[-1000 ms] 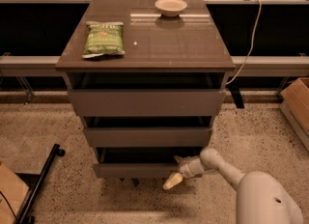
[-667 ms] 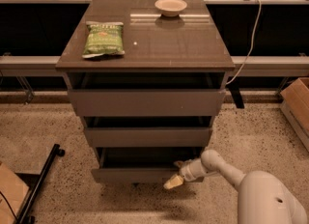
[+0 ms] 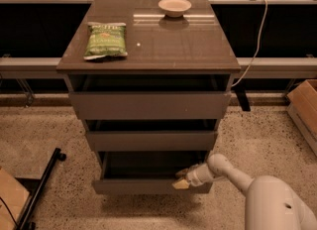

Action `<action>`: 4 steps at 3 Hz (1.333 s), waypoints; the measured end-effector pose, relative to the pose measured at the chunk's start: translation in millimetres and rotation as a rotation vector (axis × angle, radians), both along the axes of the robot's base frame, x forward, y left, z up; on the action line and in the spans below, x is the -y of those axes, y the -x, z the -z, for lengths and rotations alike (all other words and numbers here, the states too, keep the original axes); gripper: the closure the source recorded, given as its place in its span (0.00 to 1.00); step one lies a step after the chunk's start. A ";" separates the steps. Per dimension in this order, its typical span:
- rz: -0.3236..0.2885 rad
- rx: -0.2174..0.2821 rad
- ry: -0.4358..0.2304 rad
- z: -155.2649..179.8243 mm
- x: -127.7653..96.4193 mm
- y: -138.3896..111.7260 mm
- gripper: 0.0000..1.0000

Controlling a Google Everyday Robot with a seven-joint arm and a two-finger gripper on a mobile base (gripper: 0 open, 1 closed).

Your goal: Open bottom drawer

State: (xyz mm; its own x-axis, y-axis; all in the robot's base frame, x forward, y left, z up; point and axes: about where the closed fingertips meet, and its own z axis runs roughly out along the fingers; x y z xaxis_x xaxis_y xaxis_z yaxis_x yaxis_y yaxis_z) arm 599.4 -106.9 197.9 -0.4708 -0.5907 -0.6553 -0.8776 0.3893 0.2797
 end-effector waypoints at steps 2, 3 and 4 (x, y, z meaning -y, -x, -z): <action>0.027 -0.045 0.020 -5.0 6.0 19.6 1.00; 0.086 -0.063 0.064 -14.8 32.5 28.8 1.00; 0.087 -0.065 0.065 -15.4 32.6 29.4 0.81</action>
Offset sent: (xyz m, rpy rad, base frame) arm -0.1729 -0.0540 0.0526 -0.1769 0.3838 -0.2369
